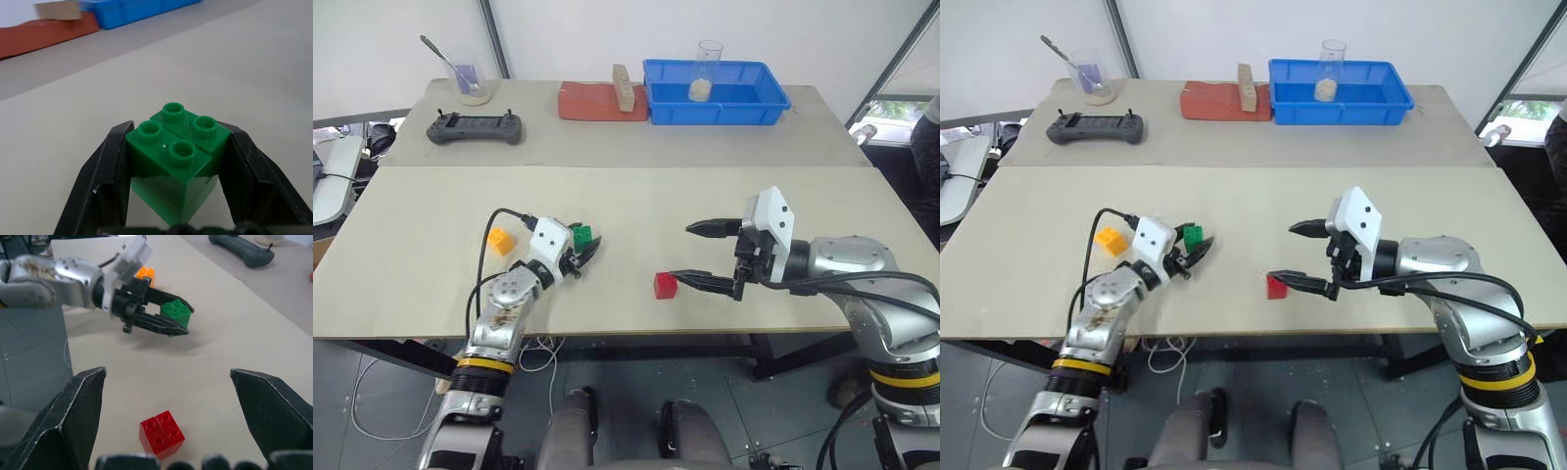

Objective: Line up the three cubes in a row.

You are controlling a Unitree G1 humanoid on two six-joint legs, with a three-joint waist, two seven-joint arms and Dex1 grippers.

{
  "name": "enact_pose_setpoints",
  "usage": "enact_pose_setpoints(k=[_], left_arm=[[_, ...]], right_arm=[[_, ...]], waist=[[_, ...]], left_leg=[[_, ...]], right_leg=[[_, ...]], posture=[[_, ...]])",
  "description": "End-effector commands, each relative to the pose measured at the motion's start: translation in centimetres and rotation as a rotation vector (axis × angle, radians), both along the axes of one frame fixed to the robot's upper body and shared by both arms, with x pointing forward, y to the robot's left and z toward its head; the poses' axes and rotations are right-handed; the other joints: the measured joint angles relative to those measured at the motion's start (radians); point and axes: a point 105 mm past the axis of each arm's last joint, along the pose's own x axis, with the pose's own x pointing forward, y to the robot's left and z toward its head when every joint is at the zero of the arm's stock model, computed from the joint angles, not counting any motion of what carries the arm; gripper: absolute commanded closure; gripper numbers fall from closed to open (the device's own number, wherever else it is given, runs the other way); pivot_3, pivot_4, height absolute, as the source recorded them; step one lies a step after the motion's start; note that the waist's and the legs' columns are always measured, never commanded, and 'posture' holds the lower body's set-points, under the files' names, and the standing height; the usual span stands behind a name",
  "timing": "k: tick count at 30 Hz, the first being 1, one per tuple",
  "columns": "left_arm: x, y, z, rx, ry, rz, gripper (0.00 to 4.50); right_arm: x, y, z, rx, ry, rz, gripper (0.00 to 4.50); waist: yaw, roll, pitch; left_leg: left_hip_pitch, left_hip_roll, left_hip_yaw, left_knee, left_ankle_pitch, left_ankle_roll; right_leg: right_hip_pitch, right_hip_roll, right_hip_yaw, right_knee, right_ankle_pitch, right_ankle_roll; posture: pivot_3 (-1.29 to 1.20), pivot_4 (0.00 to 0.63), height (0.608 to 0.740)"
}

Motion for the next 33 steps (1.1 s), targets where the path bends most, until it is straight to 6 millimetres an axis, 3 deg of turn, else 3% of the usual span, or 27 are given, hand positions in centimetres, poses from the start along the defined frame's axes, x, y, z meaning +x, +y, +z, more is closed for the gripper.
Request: enact_pose_setpoints(k=[1,6,10,14,18,23,33], left_arm=[[-1.5,-1.2,0.9,-0.020,-0.003,-0.134,2.52],[-3.9,-2.9,0.3,-0.008,0.058,-0.382,2.52],[-3.9,-3.8,-0.2,0.033,0.068,-0.469,2.52],[-3.0,-4.5,-1.1,0.047,0.061,-0.427,2.52],[-3.6,-5.3,-2.1,0.031,0.068,-0.385,2.52],[-3.2,-5.5,-1.7,-0.007,0.041,-0.217,2.52],[-5.4,-5.9,-2.1,-0.007,0.060,-0.159,2.52]], right_arm=[[-0.1,-0.4,1.4,0.017,-0.061,0.005,0.00],[-0.3,-0.2,1.4,0.022,-0.052,0.010,0.00],[-0.6,-0.3,1.2,0.012,-0.044,0.024,0.00],[-0.6,-0.6,1.2,0.007,-0.046,0.014,0.00],[-0.8,-1.0,1.2,0.007,-0.050,-0.012,0.00],[-1.2,-1.3,0.9,0.006,-0.045,-0.036,0.00],[-1.3,-1.8,0.8,0.007,-0.044,-0.066,0.00]], waist=[[0.001,0.000,0.000],[0.001,0.000,0.000],[0.002,0.000,0.000],[0.001,0.000,0.000],[0.000,0.000,0.000],[0.002,0.000,0.000],[0.000,0.000,0.000]], left_leg=[[0.000,0.000,0.000,0.000,0.000,0.000],[0.000,0.000,0.000,0.000,0.000,0.000],[0.000,0.000,0.000,0.000,0.000,0.000],[0.000,0.000,0.000,0.001,0.000,0.000],[0.000,0.000,0.000,0.001,0.000,0.000],[0.000,0.000,0.000,0.001,0.000,0.000],[0.000,0.000,0.000,0.001,0.000,0.000]], right_leg=[[0.000,0.000,0.000,0.000,0.000,0.000],[0.000,0.000,0.000,0.000,0.000,0.000],[0.000,0.000,0.000,0.000,0.000,0.000],[0.001,0.000,0.000,-0.001,0.000,0.000],[0.001,0.000,0.000,0.000,0.000,0.002],[0.001,0.000,0.000,0.000,0.001,0.002],[0.001,0.000,0.001,0.000,0.000,0.001]], posture=[[0.00,0.150,0.740],[0.00,0.150,0.740],[0.00,0.150,0.740],[0.00,0.150,0.740],[0.00,0.150,0.740],[0.00,0.150,0.740],[0.00,0.150,0.740]])
